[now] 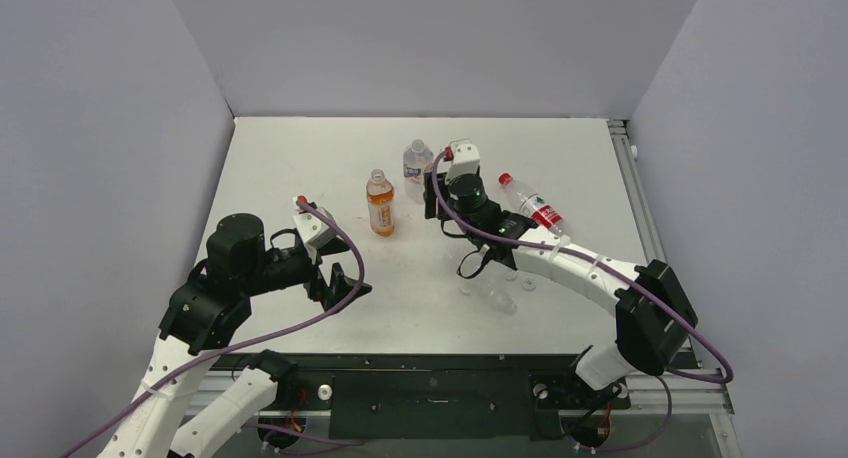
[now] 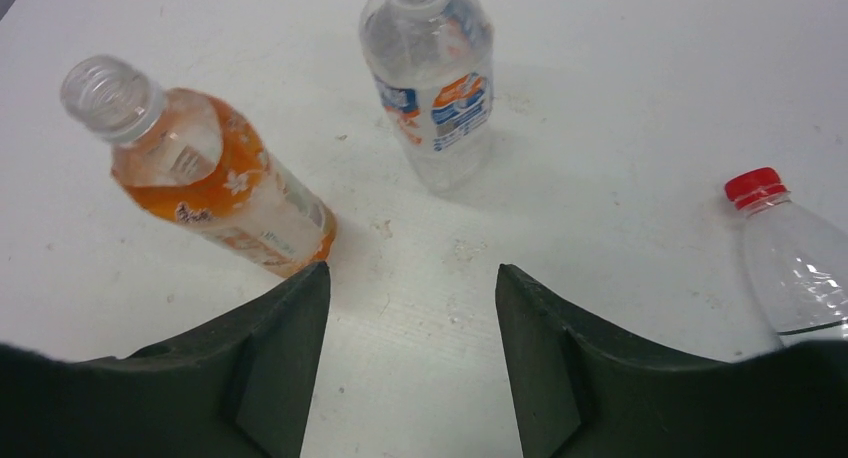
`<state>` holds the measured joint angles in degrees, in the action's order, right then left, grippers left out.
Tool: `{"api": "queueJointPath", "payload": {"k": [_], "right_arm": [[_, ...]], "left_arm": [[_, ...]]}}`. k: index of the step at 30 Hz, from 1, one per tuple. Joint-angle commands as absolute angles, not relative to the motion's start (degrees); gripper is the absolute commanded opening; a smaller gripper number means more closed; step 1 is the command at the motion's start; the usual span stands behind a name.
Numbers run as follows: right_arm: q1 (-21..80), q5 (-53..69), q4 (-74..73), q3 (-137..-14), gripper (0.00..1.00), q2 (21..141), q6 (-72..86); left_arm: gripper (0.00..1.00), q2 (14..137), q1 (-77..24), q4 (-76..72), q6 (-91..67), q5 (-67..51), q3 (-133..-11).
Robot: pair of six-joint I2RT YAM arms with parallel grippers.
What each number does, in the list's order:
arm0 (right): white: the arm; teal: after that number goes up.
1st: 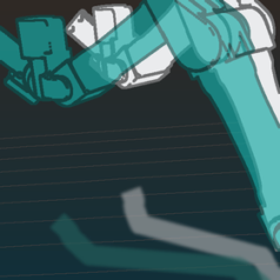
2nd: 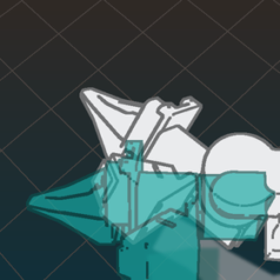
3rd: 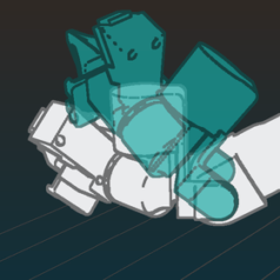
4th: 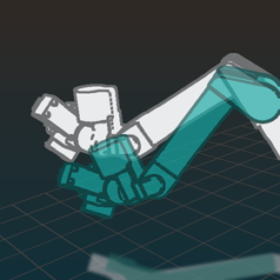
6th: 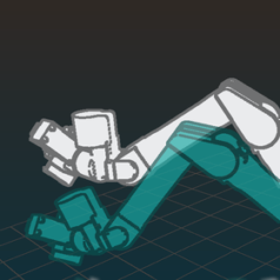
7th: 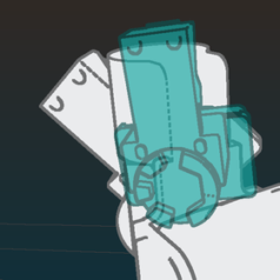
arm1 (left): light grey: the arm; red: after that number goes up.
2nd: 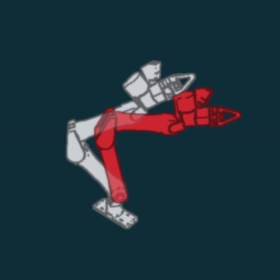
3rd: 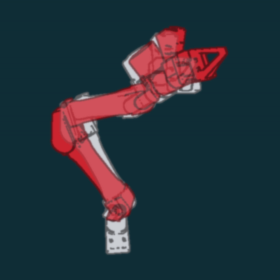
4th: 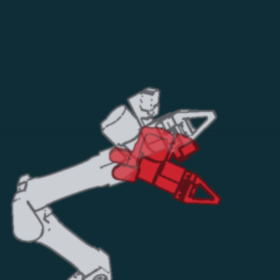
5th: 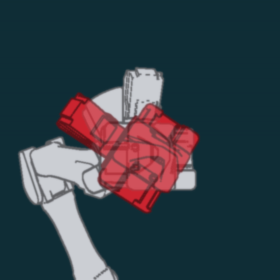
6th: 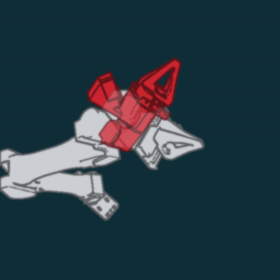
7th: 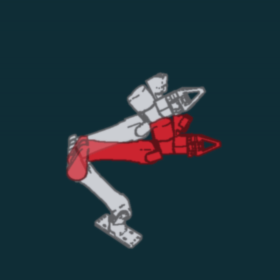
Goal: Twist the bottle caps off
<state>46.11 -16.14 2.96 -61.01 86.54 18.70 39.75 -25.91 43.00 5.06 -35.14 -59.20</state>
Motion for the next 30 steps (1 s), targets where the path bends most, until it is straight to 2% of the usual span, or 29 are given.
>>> {"api": "queueJointPath", "payload": {"k": [1, 5, 10, 15, 25, 30], "right_arm": [[39.8, -16.4, -0.6, -65.2, 0.59, 85.1, 21.0], [32.9, -17.5, -7.2, -68.6, 0.66, 85.8, 24.4], [23.0, -14.6, -19.9, -77.6, 0.79, 93.8, 28.0], [18.9, -13.8, -29.0, -85.7, 0.81, 101.6, 25.1], [12.8, -5.9, -33.7, -84.3, 0.83, 105.9, 21.1], [12.7, -7.3, -36.0, -85.2, 0.83, 109.6, 19.4]], "left_arm": [[0.97, 39.3, -26.0, 40.5, 4.9, -34.9, -61.5], [0.97, 39.1, -26.0, 40.4, 4.7, -35.0, -61.1], [0.97, 39.0, -26.0, 39.8, 4.5, -35.2, -60.5], [0.97, 39.1, -25.9, 40.1, 4.8, -35.2, -60.5], [0.97, 39.8, -25.9, 39.6, 4.7, -35.8, -60.3], [0.97, 40.2, -25.9, 39.5, 4.7, -36.0, -60.6]]}}
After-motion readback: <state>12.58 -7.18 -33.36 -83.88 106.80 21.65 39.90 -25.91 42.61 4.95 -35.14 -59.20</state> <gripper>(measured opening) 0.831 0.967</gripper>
